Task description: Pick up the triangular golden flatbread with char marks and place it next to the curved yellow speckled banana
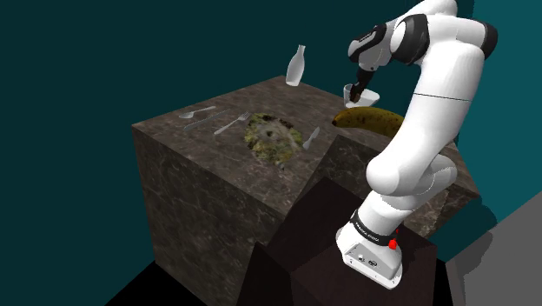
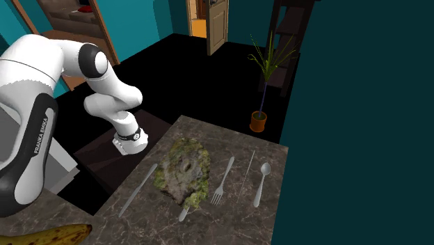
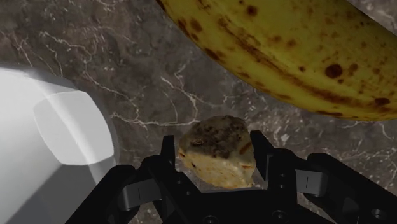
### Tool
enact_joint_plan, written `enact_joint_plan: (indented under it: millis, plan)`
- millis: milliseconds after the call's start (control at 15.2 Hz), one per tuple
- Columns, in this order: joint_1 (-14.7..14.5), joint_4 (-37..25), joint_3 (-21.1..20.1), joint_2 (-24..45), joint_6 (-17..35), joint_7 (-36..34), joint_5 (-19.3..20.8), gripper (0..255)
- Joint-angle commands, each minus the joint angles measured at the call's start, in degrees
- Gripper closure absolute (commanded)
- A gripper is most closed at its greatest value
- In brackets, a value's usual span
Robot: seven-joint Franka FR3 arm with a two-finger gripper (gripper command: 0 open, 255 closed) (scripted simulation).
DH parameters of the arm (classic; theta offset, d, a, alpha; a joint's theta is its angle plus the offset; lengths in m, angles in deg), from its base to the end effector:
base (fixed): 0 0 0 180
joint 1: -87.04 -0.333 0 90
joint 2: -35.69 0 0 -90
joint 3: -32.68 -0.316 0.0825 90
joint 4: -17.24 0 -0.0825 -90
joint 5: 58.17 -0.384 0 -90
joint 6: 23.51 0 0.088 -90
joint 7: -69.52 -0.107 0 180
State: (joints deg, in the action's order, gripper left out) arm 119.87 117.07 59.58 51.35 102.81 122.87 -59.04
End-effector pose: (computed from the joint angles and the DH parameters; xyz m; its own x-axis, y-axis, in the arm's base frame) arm 0.3493 -0.5487 0.4532 0.9955 -0.0854 0.0415 -0.0928 -0.9670 0.2372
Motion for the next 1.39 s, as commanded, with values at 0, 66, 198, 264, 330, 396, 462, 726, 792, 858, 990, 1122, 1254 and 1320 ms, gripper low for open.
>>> enact_joint_plan:
  millis: [0, 66, 198, 264, 330, 396, 462, 726, 792, 858, 990, 1122, 1254, 1320]
  plan:
    - [0.0, 1.0, -0.1, 0.5, 1.5, 0.0, -0.2, 255]
    - [0.1, 1.5, -0.1, 0.7, 2.2, 0.0, -0.3, 255]
    - [0.2, 2.4, -0.3, 1.3, 3.6, 0.1, -0.6, 255]
    - [0.2, 2.8, -0.3, 1.6, 4.3, 0.1, -0.7, 255]
    - [0.3, 3.2, -0.4, 1.8, 5.0, 0.2, -0.9, 255]
    - [0.3, 3.6, -0.4, 2.1, 5.6, 0.2, -1.0, 255]
    - [0.4, 4.0, -0.5, 2.5, 6.3, 0.3, -1.2, 255]
    - [0.6, 5.4, -0.8, 3.8, 9.0, 0.5, -1.9, 255]
    - [0.7, 5.8, -0.9, 4.2, 9.6, 0.6, -2.1, 255]
    - [0.8, 6.1, -1.0, 4.5, 10.3, 0.6, -2.2, 255]
    - [1.0, 6.6, -1.2, 5.3, 11.5, 0.8, -2.6, 255]
    - [1.0, 6.7, -1.3, 5.4, 11.8, 0.8, -2.7, 255]
    - [1.0, 6.7, -1.3, 5.4, 11.8, 0.8, -2.7, 255]
    - [1.0, 6.7, -1.3, 5.4, 11.8, 0.8, -2.7, 255]
